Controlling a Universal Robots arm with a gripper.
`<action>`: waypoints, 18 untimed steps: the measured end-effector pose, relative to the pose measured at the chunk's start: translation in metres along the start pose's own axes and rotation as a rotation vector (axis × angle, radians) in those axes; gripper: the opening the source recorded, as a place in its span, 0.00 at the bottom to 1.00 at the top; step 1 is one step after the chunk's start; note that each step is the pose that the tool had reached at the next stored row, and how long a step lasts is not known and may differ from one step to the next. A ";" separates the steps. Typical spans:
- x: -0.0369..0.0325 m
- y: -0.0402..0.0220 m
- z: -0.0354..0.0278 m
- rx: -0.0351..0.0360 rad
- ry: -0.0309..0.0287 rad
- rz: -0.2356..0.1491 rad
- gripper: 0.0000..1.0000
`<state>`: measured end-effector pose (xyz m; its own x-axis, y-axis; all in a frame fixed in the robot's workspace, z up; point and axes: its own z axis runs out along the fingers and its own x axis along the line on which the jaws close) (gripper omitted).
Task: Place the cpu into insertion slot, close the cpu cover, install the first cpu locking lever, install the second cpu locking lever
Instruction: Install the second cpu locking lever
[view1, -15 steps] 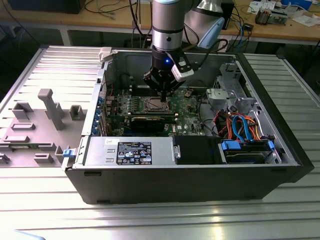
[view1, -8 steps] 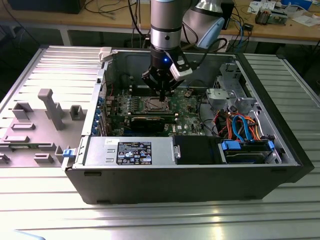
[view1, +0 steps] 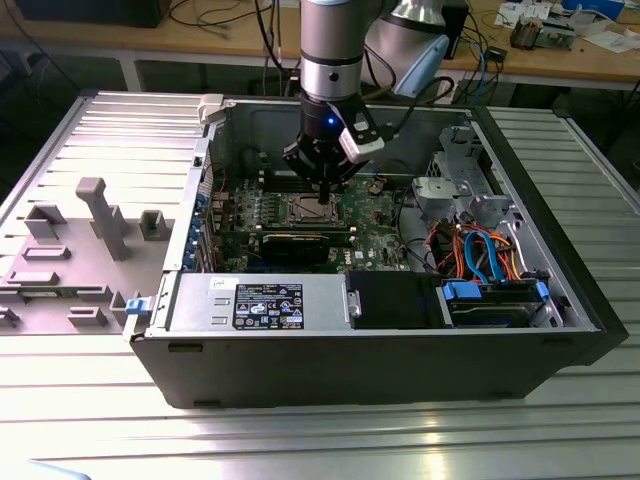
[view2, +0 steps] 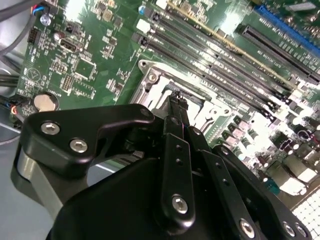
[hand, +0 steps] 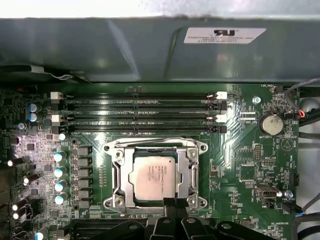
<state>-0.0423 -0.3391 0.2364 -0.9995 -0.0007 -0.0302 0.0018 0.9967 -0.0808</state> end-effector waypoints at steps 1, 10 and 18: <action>0.0001 -0.0019 0.0002 0.0001 0.0000 0.000 0.11; 0.0000 -0.0184 0.0016 0.0079 0.0000 0.000 0.11; 0.0228 -0.0240 0.0027 0.0158 -0.0001 -0.003 0.11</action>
<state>-0.0651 -0.3632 0.2350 -0.9995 -0.0038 -0.0301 -0.0008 0.9953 -0.0967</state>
